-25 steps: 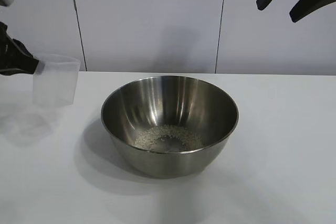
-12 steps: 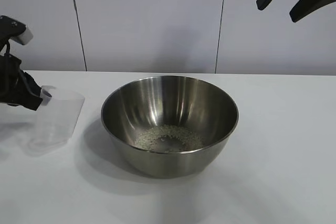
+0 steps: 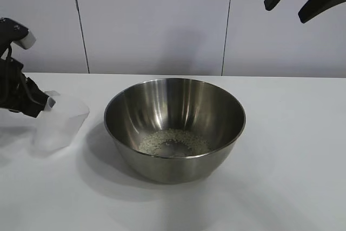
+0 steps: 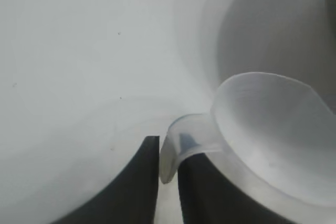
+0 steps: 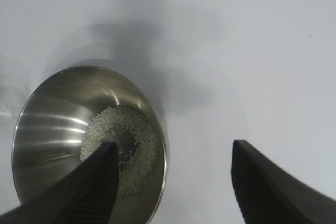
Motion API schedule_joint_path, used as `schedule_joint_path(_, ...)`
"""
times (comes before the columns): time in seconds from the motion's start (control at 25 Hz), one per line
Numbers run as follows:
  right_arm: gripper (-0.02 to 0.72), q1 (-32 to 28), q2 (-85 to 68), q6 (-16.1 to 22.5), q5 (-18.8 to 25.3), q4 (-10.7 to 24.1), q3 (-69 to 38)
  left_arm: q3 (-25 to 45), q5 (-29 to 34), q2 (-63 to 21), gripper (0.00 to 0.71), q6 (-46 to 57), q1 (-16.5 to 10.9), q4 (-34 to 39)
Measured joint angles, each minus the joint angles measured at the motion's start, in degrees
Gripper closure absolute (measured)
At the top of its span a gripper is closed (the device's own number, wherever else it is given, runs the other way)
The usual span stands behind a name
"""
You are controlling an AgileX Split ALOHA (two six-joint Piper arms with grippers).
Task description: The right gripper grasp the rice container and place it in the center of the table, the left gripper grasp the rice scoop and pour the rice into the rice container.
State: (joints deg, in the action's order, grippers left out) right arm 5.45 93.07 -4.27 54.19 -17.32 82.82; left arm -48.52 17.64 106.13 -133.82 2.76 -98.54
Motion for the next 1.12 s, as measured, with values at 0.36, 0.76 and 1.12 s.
schedule_joint_path(0.36,0.272,0.0,0.0,0.0,0.02,-0.03,0.0,0.0,-5.85,0.0,0.42,5.15,0.0,-0.06)
schedule_joint_path(0.76,0.272,0.0,0.0,0.0,-0.17,-0.03,0.0,-0.29,-9.97,-9.76,0.278,21.64,-0.9,-0.11)
schedule_joint_path(1.12,0.272,0.0,0.0,0.0,-0.22,-0.03,0.0,-1.28,2.77,-16.57,0.24,49.2,-1.24,-0.05)
